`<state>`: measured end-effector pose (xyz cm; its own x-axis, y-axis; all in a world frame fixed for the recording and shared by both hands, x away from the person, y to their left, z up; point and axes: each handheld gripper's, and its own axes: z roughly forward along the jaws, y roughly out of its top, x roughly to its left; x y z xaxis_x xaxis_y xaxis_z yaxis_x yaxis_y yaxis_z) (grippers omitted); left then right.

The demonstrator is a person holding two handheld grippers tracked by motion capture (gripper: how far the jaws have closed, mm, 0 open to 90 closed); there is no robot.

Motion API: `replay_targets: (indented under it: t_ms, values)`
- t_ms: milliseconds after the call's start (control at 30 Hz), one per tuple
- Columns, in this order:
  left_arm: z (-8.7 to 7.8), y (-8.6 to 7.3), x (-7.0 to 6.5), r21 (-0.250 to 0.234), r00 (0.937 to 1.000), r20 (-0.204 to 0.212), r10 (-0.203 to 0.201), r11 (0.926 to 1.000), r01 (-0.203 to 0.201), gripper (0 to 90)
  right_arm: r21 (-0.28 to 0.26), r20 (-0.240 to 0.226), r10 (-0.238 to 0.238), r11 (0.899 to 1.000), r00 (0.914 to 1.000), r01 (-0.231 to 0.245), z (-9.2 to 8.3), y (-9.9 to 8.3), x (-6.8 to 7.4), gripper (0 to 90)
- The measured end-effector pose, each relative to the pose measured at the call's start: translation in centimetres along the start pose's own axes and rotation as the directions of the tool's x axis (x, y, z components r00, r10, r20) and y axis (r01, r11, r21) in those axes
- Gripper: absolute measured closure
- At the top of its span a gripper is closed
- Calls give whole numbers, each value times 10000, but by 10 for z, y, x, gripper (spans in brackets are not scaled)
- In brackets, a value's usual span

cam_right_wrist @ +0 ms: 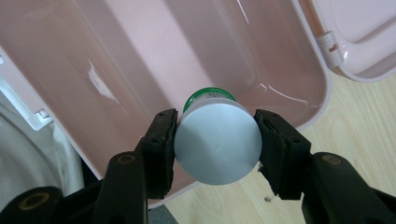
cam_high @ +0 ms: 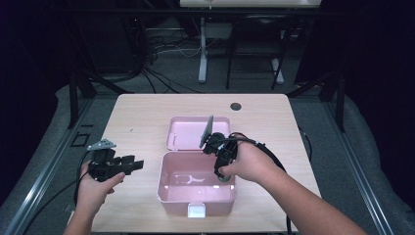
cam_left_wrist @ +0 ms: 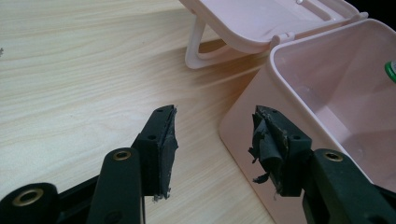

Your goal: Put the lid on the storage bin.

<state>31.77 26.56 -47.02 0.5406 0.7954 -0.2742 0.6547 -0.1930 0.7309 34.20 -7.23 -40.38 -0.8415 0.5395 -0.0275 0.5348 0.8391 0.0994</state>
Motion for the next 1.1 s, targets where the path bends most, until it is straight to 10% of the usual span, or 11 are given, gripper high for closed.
replay_targets:
  t_ms: [1100]
  values:
    - [1, -1, 1, 12, 10000, -45, 11, 10000, -11, 494, 204, -223, -393, 9990, 9990, 397, 27, 3, 2, 501]
